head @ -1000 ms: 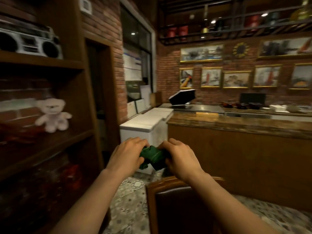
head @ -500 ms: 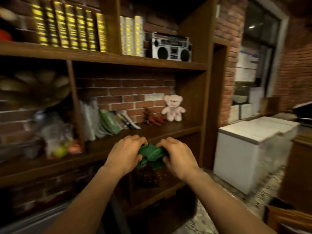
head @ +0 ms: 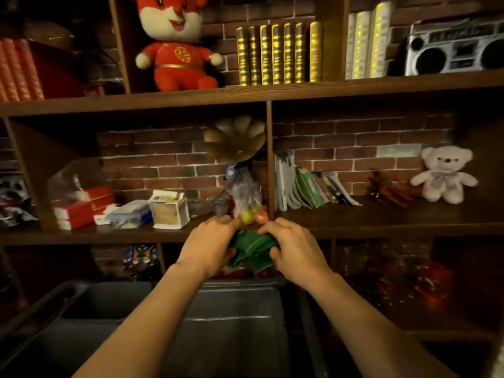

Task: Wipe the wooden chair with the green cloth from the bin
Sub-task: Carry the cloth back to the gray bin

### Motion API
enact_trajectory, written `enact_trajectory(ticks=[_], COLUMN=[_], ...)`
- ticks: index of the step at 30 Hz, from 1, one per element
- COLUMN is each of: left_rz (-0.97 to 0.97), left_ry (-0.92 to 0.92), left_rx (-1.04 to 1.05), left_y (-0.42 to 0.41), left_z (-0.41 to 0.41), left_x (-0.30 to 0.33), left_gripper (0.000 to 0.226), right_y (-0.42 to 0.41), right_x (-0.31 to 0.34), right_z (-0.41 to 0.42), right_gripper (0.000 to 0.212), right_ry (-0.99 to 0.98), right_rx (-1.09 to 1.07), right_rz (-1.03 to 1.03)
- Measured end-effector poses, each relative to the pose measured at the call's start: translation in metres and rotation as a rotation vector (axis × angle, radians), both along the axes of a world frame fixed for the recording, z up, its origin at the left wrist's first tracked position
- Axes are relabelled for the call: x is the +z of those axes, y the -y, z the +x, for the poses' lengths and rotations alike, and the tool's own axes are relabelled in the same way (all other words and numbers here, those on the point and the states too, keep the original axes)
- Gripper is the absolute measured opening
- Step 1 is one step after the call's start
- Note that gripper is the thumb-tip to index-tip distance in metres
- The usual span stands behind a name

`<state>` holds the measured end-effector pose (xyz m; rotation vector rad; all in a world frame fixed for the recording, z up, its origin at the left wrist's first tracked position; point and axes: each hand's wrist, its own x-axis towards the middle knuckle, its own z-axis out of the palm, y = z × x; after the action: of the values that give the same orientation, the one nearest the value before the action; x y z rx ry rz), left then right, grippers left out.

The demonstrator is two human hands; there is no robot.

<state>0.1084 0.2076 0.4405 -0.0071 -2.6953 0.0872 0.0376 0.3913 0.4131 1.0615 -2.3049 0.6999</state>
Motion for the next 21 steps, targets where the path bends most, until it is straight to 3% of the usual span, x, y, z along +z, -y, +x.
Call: enact_trajectory(ticks=[12,21], left_rz=[0.046,0.172], left_ry=[0.057,0.166], left_rx=[0.061,0.020], left_y=[0.029,0.112], left_z=[-0.005,-0.079], left_x=[-0.046,-0.143], left_gripper=[0.041,0.048], right_y=[0.032,0.108], right_x=[-0.044,-0.125], right_z=[-0.015,-0.074], right_gripper=[0.045,0.043], right_ry=[0.052,0.168], right_rx=[0.062,0.004], right_rz=[0.045,0.159])
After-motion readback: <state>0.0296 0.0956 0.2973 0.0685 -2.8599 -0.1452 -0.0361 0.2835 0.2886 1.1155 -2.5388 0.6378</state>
